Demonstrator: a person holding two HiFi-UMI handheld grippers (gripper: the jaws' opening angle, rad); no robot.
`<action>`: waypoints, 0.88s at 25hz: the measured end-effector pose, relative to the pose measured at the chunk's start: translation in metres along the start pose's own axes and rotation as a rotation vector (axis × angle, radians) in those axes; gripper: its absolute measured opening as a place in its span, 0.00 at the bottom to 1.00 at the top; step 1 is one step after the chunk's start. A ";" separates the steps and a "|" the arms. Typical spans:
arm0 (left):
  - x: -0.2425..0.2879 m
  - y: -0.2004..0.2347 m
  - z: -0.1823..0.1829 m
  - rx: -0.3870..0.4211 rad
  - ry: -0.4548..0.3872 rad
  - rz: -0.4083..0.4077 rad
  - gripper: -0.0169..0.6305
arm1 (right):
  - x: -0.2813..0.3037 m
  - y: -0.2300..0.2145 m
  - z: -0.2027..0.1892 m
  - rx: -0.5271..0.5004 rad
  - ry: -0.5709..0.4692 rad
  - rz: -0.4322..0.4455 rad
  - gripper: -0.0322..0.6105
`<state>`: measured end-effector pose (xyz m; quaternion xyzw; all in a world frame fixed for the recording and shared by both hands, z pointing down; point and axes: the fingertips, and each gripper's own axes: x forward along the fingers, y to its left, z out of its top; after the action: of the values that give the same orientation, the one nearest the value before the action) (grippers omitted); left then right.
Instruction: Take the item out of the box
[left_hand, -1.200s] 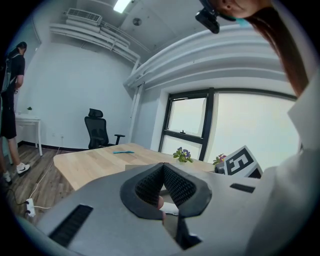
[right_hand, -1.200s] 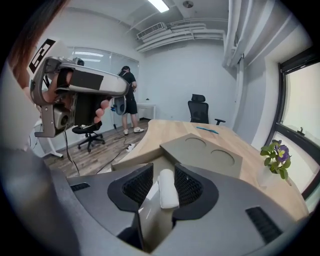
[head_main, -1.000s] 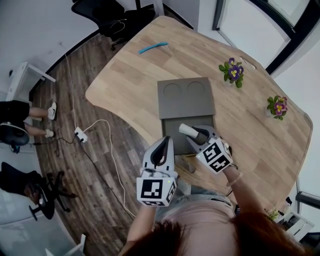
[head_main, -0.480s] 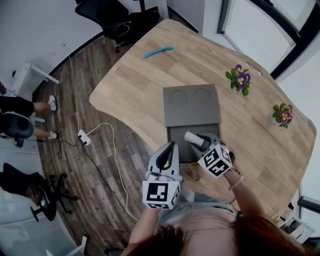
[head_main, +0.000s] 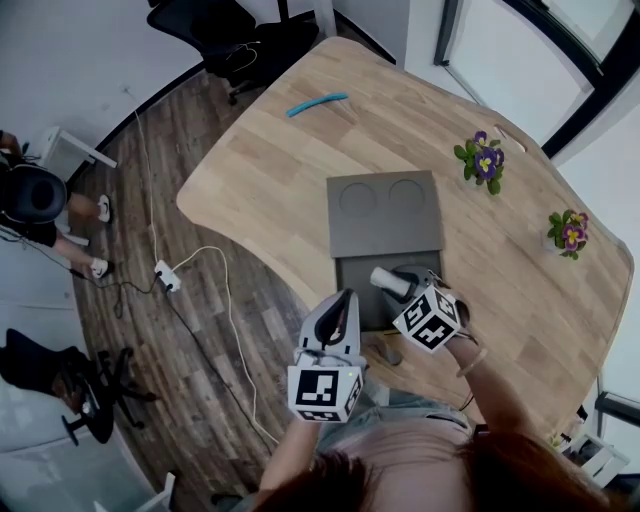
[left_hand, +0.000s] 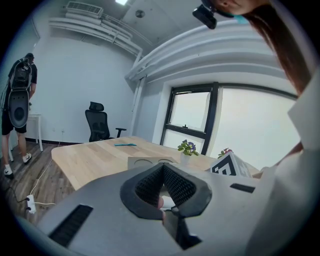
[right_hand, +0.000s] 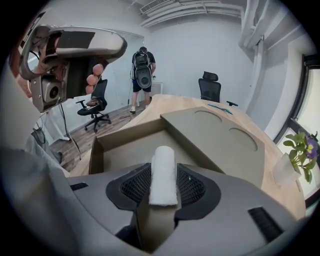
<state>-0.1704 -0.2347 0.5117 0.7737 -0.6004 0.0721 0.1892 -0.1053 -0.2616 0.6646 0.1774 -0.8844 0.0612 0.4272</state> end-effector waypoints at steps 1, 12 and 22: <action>0.000 0.000 -0.001 0.001 0.002 -0.001 0.02 | 0.001 0.000 -0.001 0.000 0.010 0.007 0.28; -0.001 -0.003 0.000 -0.024 0.005 -0.005 0.02 | 0.013 0.005 -0.008 0.040 0.088 0.061 0.28; -0.010 0.003 0.005 -0.045 -0.016 0.023 0.02 | 0.011 0.007 -0.007 0.036 0.074 0.066 0.26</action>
<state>-0.1763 -0.2279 0.5042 0.7628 -0.6122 0.0545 0.2008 -0.1086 -0.2563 0.6776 0.1533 -0.8723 0.0978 0.4539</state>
